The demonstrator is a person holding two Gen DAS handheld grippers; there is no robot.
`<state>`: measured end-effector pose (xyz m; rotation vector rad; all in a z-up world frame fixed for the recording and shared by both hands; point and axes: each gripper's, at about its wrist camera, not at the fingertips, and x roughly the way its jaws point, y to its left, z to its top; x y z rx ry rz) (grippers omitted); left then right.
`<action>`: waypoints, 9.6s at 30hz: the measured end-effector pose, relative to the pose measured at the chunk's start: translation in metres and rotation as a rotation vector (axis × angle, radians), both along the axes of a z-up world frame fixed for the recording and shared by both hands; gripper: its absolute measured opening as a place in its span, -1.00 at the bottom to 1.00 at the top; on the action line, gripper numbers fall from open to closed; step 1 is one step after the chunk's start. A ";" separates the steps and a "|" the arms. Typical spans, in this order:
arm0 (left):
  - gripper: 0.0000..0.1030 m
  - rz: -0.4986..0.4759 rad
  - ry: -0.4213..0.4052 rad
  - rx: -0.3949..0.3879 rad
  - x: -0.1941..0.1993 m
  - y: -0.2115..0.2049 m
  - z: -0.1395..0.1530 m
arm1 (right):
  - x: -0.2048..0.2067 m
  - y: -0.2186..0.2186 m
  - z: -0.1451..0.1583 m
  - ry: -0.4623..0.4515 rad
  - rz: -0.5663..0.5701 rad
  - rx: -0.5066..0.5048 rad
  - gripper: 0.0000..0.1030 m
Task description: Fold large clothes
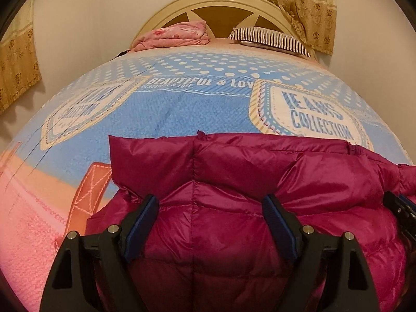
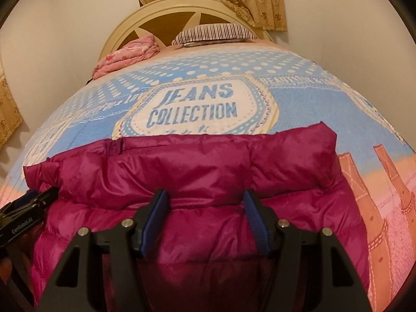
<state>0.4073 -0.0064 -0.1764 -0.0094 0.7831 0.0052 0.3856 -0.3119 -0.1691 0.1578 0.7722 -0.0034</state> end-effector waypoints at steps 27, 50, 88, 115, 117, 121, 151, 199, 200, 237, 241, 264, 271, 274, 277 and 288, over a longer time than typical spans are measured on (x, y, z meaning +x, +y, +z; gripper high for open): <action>0.78 0.009 0.051 0.014 0.013 -0.001 -0.016 | 0.021 0.004 -0.026 0.077 0.006 -0.020 0.36; 0.82 0.014 0.067 0.029 0.013 -0.001 -0.020 | 0.030 0.014 -0.032 0.125 0.015 -0.100 0.47; 0.89 0.023 0.073 0.112 -0.026 -0.010 -0.015 | -0.003 0.082 -0.029 0.122 0.101 -0.207 0.69; 0.89 0.129 0.040 -0.141 -0.179 0.058 -0.010 | -0.135 0.065 -0.007 0.036 0.095 -0.139 0.74; 0.89 0.161 0.062 -0.152 -0.178 0.062 -0.018 | -0.134 0.066 -0.016 0.041 0.094 -0.144 0.75; 0.89 0.158 0.087 -0.230 -0.175 0.067 -0.023 | -0.129 0.074 -0.024 0.054 0.099 -0.193 0.77; -0.85 -0.025 -0.228 -0.183 -0.237 0.098 0.080 | -0.134 0.156 -0.023 0.048 0.221 -0.233 0.81; 0.58 -0.569 -0.302 0.321 -0.261 -0.210 0.066 | -0.191 -0.158 -0.014 0.100 -0.230 -0.011 0.80; 0.58 -0.555 -0.313 0.306 -0.263 -0.204 0.074 | -0.192 -0.159 -0.014 0.099 -0.230 -0.010 0.80; 0.59 -0.001 -0.182 0.215 -0.054 -0.054 0.072 | -0.038 0.029 0.112 -0.058 0.037 0.084 0.24; 0.59 -0.014 -0.129 0.135 -0.043 -0.053 0.056 | -0.023 0.015 0.061 0.031 -0.016 0.063 0.19; 0.71 -0.063 -0.052 0.085 -0.035 -0.084 -0.001 | -0.023 -0.032 -0.017 0.094 -0.072 0.143 0.31; 0.73 -0.071 -0.034 0.056 -0.033 -0.084 -0.004 | -0.020 -0.033 -0.023 0.111 -0.075 0.153 0.34; 0.73 -0.071 -0.030 0.047 -0.032 -0.083 -0.005 | -0.020 -0.032 -0.024 0.110 -0.075 0.143 0.35; 0.73 -0.071 -0.029 0.042 -0.033 -0.085 -0.005 | -0.020 -0.031 -0.024 0.111 -0.075 0.135 0.35; 0.73 -0.071 -0.031 0.051 -0.033 -0.086 -0.004 | -0.021 -0.032 -0.026 0.110 -0.074 0.133 0.36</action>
